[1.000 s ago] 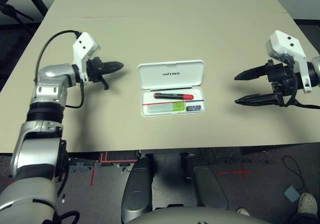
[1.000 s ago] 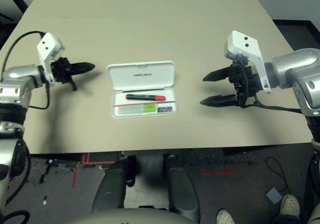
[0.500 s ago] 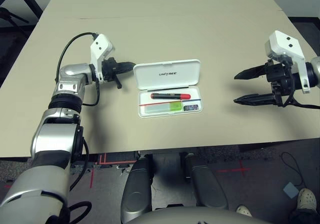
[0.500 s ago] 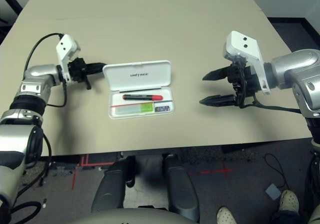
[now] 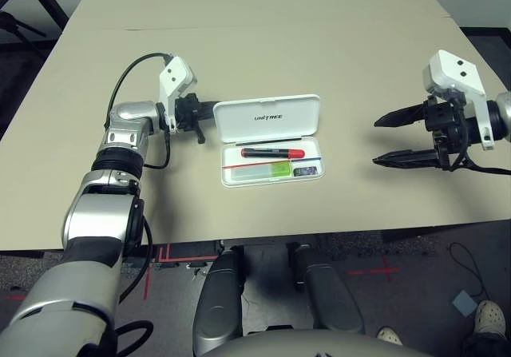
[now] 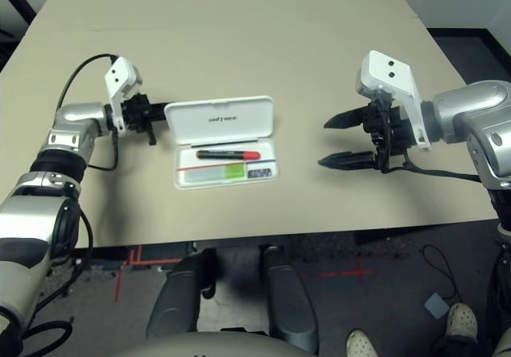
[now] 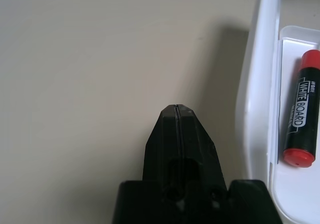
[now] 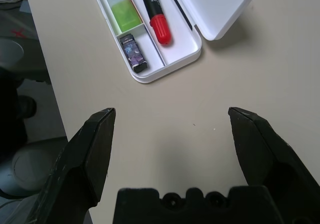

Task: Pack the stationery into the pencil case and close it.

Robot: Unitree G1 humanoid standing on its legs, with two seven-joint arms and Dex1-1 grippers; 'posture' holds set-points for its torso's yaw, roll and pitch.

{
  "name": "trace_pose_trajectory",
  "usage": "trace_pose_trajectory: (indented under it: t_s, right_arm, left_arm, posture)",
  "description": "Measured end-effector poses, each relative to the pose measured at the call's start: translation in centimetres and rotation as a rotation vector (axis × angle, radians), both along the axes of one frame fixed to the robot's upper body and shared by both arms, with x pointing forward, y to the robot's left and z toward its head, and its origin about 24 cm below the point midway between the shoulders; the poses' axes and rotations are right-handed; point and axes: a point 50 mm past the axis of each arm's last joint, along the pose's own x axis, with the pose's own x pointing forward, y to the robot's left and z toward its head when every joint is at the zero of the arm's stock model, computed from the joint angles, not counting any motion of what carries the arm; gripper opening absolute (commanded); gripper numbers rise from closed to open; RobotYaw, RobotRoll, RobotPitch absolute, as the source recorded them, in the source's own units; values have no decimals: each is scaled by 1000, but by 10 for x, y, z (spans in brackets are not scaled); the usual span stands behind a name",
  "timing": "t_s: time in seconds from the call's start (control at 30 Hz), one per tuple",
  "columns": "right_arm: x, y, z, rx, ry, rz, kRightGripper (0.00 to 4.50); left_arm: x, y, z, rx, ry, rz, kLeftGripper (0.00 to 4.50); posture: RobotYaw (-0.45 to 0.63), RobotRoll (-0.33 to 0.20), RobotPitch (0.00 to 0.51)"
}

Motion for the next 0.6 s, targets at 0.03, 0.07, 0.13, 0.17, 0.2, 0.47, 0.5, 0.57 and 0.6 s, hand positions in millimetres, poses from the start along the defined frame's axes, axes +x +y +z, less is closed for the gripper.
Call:
trace_pose_trajectory:
  t_s: [0.03,0.07,0.13,0.17,0.2,0.47,0.5,0.57,0.6]
  right_arm:
    - [0,0,0,0,0,0,4500]
    - [0,0,-1,-1,-1,0,4500]
    - [0,0,-1,-1,-1,1,4500]
    - [0,1,-1,-1,-1,1,4500]
    - [0,1,-1,-1,-2,2,4500]
    - [0,1,-1,-2,-9,9,4500]
    - [0,1,-1,-2,-10,10,4500]
    - [0,1,-1,-3,-11,11,4500]
    - [0,2,-1,-4,-11,11,4500]
  left_arm:
    - [0,-2,2,1,-9,-11,35]
    - [0,-4,4,2,-18,-27,35]
    - [-1,-8,7,5,-29,-56,35]
    - [-2,-10,8,6,-30,-73,35]
    - [-3,-12,9,9,-34,-90,35]
    - [-24,-26,2,44,-5,-239,35]
    - [-28,-28,0,50,1,-255,35]
    - [-36,-31,-3,64,10,-281,35]
    - [-39,-33,-5,72,17,-296,35]
  posture:
    - [-11,0,233]
    - [-11,0,233]
    - [-11,0,233]
    - [-11,0,233]
    - [-11,0,233]
    - [-2,0,240]
    - [0,0,240]
    - [4,0,240]
    - [4,0,240]
